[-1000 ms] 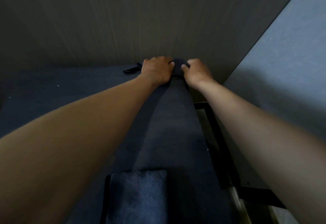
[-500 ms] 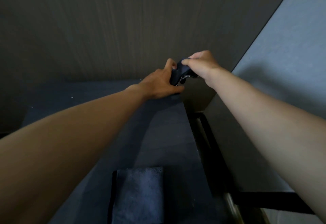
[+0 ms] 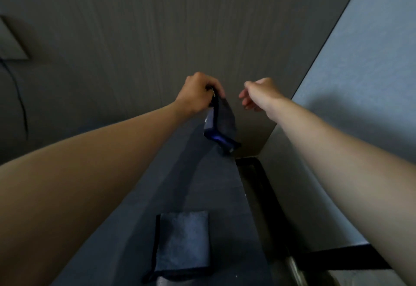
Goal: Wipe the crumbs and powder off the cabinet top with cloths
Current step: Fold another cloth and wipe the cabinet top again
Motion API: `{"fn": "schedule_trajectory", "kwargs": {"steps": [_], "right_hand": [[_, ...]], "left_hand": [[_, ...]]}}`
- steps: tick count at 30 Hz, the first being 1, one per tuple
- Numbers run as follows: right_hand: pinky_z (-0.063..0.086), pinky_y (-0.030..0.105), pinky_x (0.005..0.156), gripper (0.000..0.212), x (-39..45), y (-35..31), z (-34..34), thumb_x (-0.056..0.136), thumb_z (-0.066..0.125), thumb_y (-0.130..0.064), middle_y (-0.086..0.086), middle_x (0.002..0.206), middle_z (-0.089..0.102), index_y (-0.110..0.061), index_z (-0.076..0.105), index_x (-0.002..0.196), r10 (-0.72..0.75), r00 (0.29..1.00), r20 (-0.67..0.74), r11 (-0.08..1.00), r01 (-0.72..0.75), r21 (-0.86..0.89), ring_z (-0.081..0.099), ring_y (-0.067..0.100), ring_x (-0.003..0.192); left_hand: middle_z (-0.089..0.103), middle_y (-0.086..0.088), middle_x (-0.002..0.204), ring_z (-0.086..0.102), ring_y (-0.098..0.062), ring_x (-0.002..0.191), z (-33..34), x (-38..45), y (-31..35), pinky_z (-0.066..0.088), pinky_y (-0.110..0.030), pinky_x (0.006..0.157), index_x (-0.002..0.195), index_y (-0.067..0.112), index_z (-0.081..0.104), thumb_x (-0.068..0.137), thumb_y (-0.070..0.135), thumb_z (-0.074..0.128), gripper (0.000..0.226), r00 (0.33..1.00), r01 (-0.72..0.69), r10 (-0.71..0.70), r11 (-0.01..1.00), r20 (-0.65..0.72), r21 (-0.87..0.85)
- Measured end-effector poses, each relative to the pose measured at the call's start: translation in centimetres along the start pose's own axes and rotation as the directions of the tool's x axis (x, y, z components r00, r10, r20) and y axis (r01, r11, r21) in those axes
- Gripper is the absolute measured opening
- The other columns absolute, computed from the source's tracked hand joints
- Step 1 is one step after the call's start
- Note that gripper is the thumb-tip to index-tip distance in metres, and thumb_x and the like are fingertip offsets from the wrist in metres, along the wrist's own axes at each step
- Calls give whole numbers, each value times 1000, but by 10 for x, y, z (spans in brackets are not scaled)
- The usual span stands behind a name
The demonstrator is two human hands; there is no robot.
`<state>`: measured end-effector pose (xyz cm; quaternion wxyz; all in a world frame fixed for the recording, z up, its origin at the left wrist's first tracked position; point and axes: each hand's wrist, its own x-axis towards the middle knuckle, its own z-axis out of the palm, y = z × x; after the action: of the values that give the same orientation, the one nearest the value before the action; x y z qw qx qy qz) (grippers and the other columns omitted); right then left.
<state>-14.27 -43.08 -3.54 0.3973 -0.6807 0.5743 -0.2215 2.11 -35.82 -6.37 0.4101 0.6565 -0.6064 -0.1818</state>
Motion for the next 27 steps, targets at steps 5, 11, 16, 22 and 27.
{"fn": "schedule_trajectory", "kwargs": {"steps": [5,11,16,22,27], "right_hand": [[39,15,45,25,-14,4,0,95,43,-5,6,86,66,-16,64,101,-26,988,154,998,33,-47,60,15,67],[46,16,71,43,-27,18,6,79,70,3,2,108,66,-15,61,117,-181,883,434,983,167,69,61,12,99],[42,8,60,32,-32,16,9,80,79,-10,2,78,59,-2,68,109,-309,879,363,948,315,42,53,5,66],[44,8,67,17,-40,9,3,89,71,-21,-2,84,65,-7,72,97,-291,837,463,926,369,-85,56,3,75],[42,23,72,6,-37,8,8,99,57,-21,-2,84,61,-20,60,93,-305,862,405,931,360,-66,54,11,79]], "left_hand": [[77,1,91,68,-7,98,-15,-4,30,51,-23,94,63,23,68,70,-10,39,44,999,-15,15,1000,37,-15],[77,-1,93,70,-11,100,-41,-8,39,51,-41,100,54,31,65,57,7,33,40,990,-5,14,998,144,-62],[76,-9,94,71,-19,101,-61,-14,36,55,-42,94,57,29,66,57,4,31,42,982,6,-4,1000,188,-8],[57,17,67,53,11,59,-89,-26,29,37,-4,60,65,26,62,75,-14,38,48,972,23,-62,985,227,173],[61,-6,69,54,-4,61,-104,-37,19,43,-19,63,78,15,68,76,-11,42,37,916,141,-215,963,340,229]]}}
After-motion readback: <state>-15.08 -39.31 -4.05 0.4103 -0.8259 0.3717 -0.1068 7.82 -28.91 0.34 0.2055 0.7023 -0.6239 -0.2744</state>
